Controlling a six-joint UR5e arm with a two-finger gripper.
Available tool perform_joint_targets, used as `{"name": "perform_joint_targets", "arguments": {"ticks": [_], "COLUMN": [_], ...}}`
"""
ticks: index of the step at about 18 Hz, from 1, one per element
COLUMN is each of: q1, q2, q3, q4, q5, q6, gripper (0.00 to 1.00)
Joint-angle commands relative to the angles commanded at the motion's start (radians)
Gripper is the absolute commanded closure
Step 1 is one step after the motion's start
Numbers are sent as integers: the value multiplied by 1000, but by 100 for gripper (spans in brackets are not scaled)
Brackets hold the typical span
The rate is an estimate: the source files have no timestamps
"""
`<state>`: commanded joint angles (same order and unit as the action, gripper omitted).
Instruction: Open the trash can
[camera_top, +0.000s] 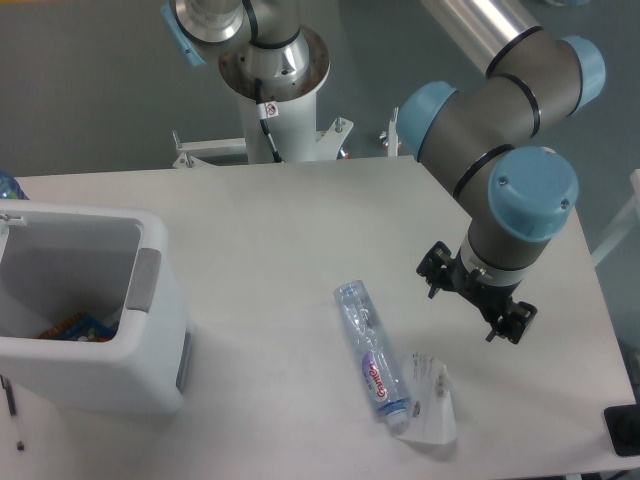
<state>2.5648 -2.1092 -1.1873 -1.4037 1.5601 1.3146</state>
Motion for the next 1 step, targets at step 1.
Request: {"name": "perform_joint_targets", "arguments": {"ticks": [1], "q1": [0], "q2": [2], "q3": [-6], "q4": [8], "q5": [0], "q6": [-2], "gripper": [0]}}
